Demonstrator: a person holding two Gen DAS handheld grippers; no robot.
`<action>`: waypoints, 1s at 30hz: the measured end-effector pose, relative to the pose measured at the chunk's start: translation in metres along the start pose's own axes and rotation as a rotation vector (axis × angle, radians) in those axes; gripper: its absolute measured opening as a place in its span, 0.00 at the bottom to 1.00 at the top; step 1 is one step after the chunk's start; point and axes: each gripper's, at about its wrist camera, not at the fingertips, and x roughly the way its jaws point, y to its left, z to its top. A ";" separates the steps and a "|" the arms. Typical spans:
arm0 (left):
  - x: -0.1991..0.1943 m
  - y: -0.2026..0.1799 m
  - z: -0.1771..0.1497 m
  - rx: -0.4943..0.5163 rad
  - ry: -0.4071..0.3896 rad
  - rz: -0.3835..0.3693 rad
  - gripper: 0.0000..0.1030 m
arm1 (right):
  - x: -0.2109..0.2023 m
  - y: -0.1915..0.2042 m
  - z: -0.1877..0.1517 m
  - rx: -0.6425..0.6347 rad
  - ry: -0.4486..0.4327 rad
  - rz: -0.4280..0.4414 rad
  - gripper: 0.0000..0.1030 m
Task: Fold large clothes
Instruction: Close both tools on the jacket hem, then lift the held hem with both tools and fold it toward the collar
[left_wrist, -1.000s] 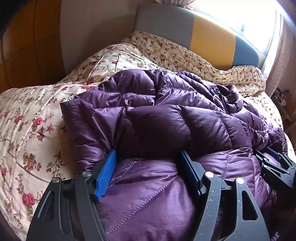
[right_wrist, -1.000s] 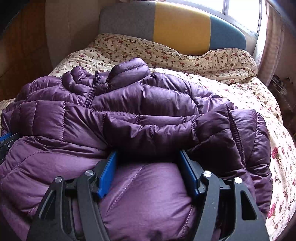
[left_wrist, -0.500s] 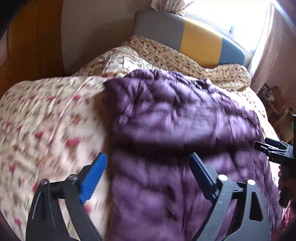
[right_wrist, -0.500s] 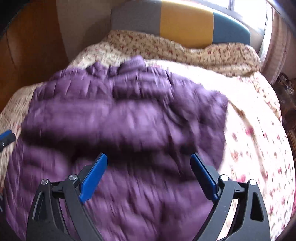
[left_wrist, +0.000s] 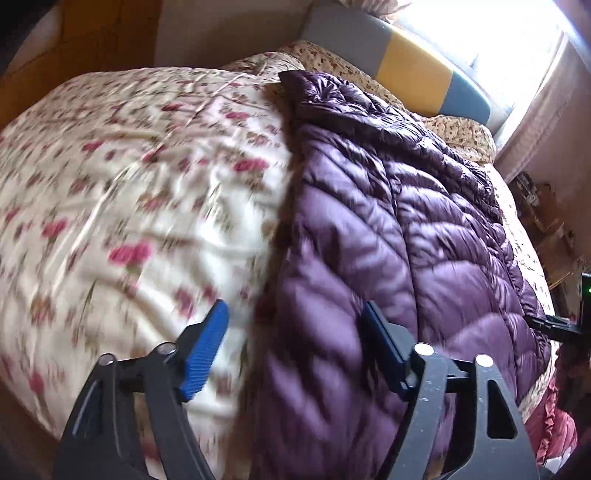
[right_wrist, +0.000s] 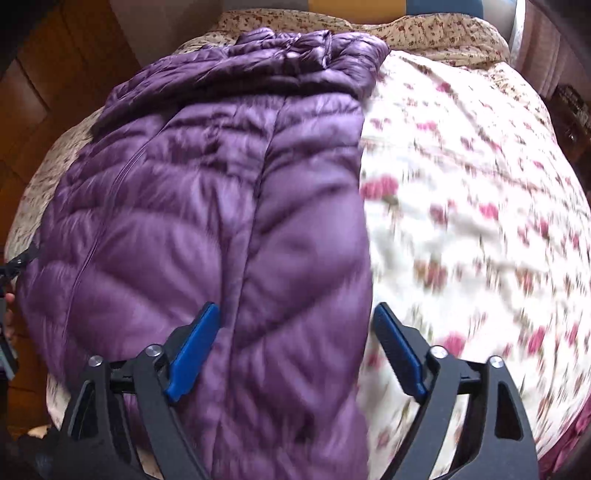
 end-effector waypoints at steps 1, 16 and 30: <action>-0.005 0.000 -0.006 -0.008 -0.006 -0.005 0.69 | -0.003 0.002 -0.006 -0.007 0.004 0.010 0.73; -0.050 -0.031 -0.034 0.051 -0.085 -0.112 0.16 | -0.033 0.041 -0.011 -0.155 -0.056 0.035 0.09; -0.057 -0.060 0.057 0.113 -0.190 -0.168 0.10 | -0.073 0.057 0.069 -0.222 -0.234 -0.001 0.08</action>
